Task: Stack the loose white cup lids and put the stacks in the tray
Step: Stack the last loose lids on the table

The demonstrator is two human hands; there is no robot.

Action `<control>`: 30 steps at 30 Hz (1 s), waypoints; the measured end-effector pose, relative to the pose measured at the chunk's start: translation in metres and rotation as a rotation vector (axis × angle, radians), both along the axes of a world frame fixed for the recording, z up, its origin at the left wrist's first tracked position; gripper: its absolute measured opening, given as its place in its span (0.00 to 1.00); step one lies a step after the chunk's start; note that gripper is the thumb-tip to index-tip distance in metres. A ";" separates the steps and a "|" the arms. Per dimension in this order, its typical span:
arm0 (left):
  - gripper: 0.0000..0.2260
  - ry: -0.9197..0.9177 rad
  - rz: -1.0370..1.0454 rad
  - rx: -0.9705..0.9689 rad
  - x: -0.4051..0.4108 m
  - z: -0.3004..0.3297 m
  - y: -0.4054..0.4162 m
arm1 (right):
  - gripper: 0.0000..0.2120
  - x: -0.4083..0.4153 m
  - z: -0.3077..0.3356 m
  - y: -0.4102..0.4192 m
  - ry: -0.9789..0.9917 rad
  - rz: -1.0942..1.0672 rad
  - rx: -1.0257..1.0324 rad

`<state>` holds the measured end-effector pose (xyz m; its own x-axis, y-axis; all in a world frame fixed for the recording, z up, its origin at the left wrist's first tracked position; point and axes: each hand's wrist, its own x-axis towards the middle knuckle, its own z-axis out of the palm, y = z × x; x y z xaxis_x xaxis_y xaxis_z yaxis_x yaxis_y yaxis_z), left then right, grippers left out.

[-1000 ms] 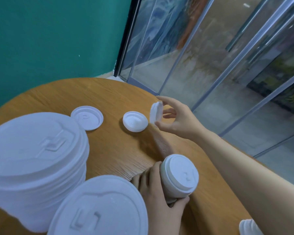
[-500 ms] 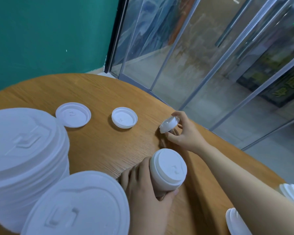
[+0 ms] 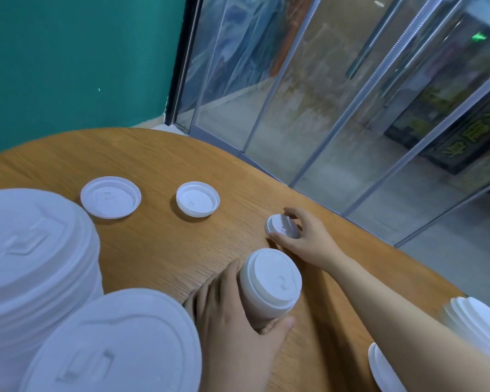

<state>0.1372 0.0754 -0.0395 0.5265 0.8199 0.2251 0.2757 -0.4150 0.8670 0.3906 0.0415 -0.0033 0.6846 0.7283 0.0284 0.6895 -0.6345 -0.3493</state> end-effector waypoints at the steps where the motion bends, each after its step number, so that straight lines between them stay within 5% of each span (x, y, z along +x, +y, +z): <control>1: 0.45 0.003 -0.001 -0.004 0.000 0.000 0.000 | 0.37 0.002 -0.001 -0.002 -0.016 -0.018 -0.009; 7: 0.43 -0.096 -0.006 -0.020 0.001 0.006 0.001 | 0.29 -0.001 0.005 -0.007 -0.033 -0.085 -0.014; 15: 0.42 -0.086 -0.080 -0.098 -0.007 0.013 0.000 | 0.11 -0.067 0.067 -0.019 0.252 -0.048 0.363; 22: 0.39 -0.086 -0.077 -0.077 -0.008 0.013 -0.003 | 0.28 -0.132 0.089 -0.058 0.211 0.126 0.307; 30: 0.35 -0.064 -0.071 -0.090 -0.008 0.013 -0.001 | 0.34 -0.143 0.082 -0.056 0.085 0.193 0.127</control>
<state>0.1291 0.0743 -0.0260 0.5705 0.7996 0.1875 0.1917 -0.3516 0.9163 0.2473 -0.0144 0.0791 0.5370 0.8401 0.0763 0.7584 -0.4412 -0.4798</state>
